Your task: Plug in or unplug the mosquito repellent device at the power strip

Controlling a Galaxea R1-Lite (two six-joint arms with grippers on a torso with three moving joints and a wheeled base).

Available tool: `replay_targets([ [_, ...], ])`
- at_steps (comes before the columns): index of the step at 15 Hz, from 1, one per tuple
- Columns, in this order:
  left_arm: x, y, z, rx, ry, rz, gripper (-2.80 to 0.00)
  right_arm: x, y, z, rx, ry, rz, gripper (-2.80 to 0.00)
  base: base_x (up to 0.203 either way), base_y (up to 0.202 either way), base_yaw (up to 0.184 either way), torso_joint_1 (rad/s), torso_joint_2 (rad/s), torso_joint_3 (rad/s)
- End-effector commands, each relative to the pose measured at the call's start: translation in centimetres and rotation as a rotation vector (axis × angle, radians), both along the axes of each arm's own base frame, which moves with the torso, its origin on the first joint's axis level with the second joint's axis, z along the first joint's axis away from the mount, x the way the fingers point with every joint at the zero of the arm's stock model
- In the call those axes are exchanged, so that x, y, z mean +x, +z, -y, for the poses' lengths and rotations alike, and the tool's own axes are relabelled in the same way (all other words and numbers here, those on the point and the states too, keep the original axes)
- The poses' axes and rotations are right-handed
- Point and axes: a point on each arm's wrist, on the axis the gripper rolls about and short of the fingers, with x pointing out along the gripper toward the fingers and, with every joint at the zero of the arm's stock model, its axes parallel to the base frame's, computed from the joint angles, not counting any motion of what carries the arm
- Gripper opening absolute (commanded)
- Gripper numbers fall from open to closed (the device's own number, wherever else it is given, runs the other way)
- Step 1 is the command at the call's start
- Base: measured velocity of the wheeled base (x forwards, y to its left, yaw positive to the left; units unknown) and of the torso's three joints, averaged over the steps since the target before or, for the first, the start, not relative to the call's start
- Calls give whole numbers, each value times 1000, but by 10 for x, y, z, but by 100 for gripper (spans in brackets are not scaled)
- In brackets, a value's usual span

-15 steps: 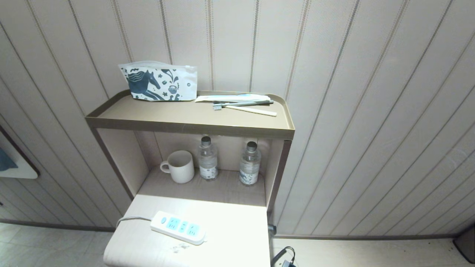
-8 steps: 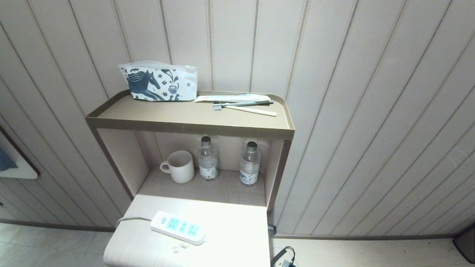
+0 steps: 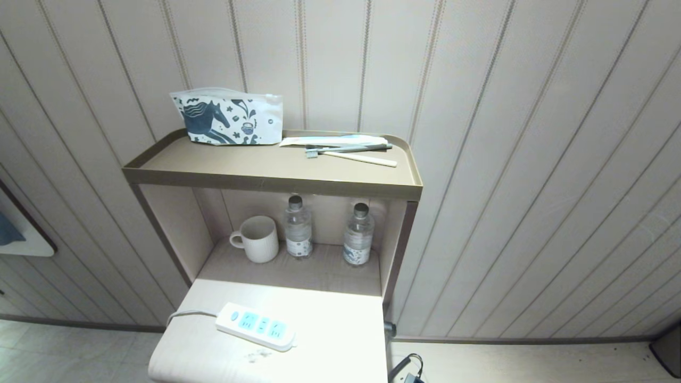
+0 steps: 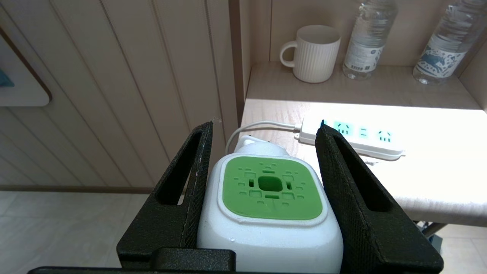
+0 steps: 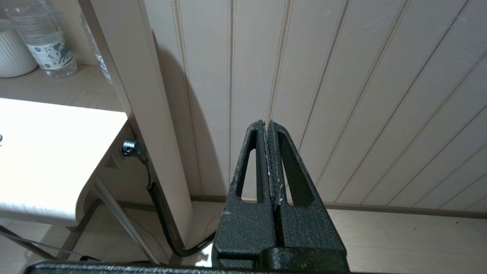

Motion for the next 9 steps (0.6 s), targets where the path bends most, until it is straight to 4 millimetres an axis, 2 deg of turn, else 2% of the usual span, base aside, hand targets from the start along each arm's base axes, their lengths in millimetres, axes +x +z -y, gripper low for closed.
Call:
replay_targets([
  [1, 0, 0, 0, 0, 0, -1, -280, 0, 0, 0, 0, 0, -1, -280, 0, 0, 0, 0, 0, 0],
  [3, 0, 0, 0, 0, 0, -1, -280, 0, 0, 0, 0, 0, -1, -280, -121, 0, -4, 14, 6, -1],
  [9, 0, 0, 0, 2, 0, 0, -280, 0, 0, 0, 0, 0, -2, -280, -195, 0, 1, 2, 1, 3],
])
